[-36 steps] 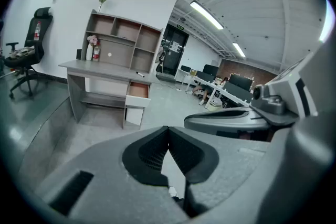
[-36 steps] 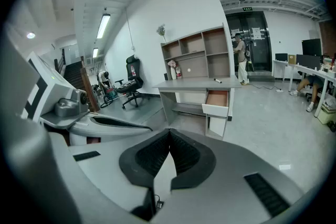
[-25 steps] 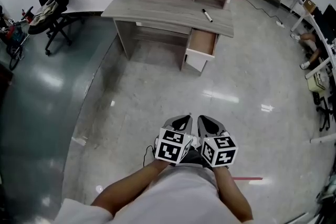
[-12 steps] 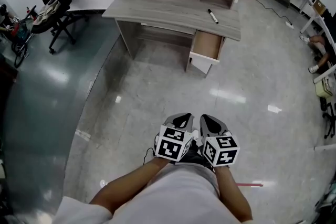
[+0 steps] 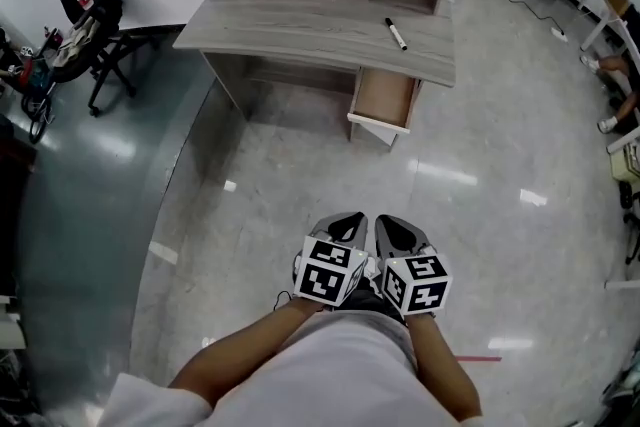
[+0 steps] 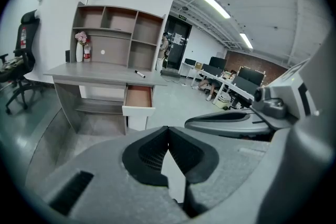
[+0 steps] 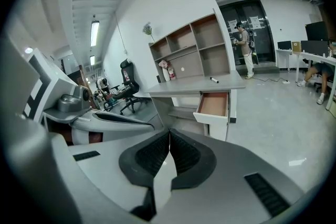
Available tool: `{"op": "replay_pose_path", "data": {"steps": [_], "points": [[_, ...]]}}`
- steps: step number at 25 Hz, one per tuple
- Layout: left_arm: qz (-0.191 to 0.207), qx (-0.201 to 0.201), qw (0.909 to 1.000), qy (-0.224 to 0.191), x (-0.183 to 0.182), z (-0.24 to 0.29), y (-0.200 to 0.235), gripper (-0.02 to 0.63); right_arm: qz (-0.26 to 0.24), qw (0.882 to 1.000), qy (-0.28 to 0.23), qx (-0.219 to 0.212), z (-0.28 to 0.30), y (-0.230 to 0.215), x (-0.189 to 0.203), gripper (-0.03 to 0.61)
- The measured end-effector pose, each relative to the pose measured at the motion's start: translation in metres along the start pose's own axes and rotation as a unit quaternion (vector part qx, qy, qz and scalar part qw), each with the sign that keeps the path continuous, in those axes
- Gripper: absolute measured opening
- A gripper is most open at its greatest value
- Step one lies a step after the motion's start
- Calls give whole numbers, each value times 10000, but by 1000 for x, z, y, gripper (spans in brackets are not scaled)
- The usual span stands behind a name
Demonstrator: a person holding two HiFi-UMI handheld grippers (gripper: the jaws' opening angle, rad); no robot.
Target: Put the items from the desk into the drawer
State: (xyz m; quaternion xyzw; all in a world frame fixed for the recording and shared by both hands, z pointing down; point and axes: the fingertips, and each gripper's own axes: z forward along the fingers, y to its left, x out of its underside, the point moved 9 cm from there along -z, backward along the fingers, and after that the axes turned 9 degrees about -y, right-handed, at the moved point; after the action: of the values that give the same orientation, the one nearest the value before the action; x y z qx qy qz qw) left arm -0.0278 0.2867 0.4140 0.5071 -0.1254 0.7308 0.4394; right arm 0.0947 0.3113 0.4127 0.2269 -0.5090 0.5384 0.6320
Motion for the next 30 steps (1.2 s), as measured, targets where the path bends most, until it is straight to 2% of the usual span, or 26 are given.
{"op": "replay_pose_path", "data": {"steps": [14, 23, 30], "points": [[99, -190, 9998, 10, -54, 83, -9, 3, 53, 9995, -29, -300, 41, -75, -49, 2], [-59, -273, 9996, -8, -63, 99, 11, 3, 38, 9993, 55, -368, 68, -83, -58, 2], [-131, -42, 9999, 0, -79, 124, 48, 3, 45, 9999, 113, -92, 107, -86, -71, 2]]}}
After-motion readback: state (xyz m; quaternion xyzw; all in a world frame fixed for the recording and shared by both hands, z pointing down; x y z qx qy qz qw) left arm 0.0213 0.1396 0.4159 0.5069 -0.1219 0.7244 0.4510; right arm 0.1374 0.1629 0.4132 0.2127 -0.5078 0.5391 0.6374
